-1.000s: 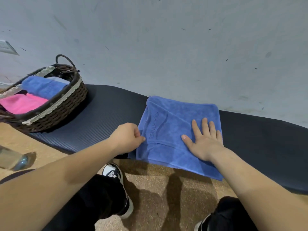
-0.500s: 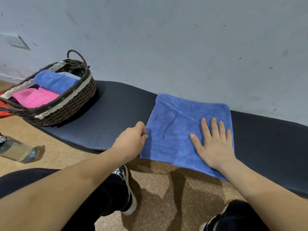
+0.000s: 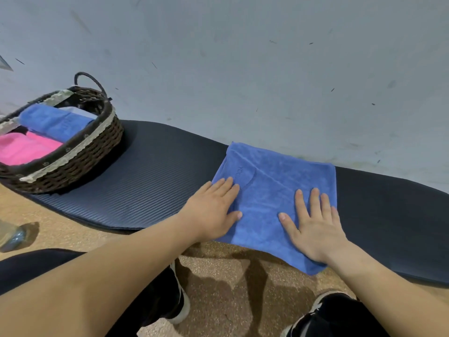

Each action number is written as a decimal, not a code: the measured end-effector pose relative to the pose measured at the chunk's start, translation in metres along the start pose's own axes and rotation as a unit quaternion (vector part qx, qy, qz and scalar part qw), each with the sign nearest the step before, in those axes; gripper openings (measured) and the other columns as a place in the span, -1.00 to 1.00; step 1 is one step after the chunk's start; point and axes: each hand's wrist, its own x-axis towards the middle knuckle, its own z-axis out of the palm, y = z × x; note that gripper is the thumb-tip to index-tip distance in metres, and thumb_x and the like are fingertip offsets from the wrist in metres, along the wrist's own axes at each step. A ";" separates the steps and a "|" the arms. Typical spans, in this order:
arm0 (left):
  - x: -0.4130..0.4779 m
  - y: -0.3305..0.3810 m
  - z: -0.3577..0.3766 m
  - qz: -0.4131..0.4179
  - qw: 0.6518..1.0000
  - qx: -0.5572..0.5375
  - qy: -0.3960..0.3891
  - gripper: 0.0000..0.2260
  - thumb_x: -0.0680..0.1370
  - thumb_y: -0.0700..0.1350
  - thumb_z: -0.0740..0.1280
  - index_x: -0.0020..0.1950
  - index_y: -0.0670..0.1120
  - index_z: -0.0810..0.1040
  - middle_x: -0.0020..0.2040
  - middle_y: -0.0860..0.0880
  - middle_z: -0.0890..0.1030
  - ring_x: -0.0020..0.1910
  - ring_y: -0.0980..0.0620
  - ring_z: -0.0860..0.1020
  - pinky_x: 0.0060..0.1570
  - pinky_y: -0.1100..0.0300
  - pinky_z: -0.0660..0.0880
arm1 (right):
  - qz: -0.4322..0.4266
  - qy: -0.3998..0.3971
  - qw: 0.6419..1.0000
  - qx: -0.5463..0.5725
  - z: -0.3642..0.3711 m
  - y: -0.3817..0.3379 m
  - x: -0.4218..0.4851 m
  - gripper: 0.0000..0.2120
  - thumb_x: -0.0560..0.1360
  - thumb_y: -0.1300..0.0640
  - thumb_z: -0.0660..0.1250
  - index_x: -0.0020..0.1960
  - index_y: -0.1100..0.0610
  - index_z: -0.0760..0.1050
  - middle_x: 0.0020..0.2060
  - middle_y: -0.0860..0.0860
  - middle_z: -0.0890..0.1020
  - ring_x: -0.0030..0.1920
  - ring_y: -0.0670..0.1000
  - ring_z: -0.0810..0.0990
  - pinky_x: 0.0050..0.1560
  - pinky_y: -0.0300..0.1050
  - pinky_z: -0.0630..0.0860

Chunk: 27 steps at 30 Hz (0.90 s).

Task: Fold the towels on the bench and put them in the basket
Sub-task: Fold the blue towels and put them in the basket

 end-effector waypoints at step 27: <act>0.034 -0.047 -0.021 -0.073 0.997 -0.002 -0.039 -0.44 0.67 0.11 0.17 0.63 0.04 0.10 0.63 -0.09 0.15 0.57 -0.21 0.14 0.56 -0.06 0.15 | -0.014 0.089 0.957 0.275 -0.089 -0.102 0.183 -0.82 0.52 0.03 0.40 -0.11 0.13 0.67 -0.16 0.04 0.71 -0.05 0.12 0.67 -0.01 -0.03 0.61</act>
